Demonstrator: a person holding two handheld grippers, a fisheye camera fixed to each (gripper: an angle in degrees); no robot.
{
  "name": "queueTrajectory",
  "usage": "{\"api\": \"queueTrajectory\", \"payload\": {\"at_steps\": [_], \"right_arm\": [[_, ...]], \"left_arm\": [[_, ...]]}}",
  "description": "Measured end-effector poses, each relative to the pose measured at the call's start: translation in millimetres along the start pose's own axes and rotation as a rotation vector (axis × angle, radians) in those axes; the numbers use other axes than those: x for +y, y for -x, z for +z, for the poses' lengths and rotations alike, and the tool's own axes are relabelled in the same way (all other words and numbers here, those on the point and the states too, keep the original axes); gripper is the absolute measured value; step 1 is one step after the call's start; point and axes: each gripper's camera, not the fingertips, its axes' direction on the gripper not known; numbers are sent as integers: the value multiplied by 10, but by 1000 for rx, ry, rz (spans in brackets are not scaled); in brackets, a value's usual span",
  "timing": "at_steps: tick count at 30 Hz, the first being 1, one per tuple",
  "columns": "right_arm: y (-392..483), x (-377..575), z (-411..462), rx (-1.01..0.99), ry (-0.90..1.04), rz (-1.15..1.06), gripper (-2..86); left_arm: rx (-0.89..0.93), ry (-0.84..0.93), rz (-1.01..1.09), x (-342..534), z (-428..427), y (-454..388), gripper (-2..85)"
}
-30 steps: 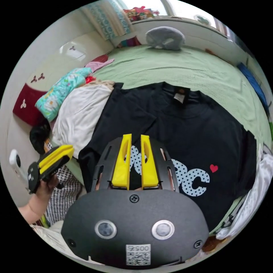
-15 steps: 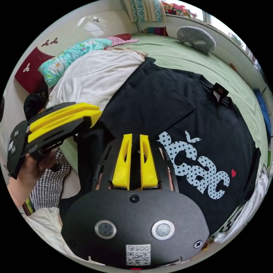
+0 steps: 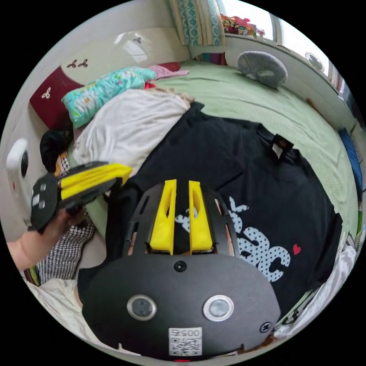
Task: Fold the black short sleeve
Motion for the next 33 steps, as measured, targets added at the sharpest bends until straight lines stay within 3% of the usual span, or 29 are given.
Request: {"api": "queueTrajectory", "payload": {"at_steps": [10, 18, 22, 28, 33], "right_arm": [[-42, -825, 446, 58, -68, 201, 55], [-274, -761, 647, -28, -107, 260, 49], [-381, -411, 295, -108, -170, 256, 47], [-184, 479, -316, -34, -129, 21, 56], [-276, 1279, -727, 18, -94, -5, 70]], "left_arm": [[-30, 93, -17, -128, 407, -257, -6], [-101, 133, 66, -144, 571, -565, -5], [-76, 113, 15, -155, 529, -645, -5], [-17, 56, -13, -143, 255, -953, -5], [38, 46, 12, -127, 85, -1396, -4]]}}
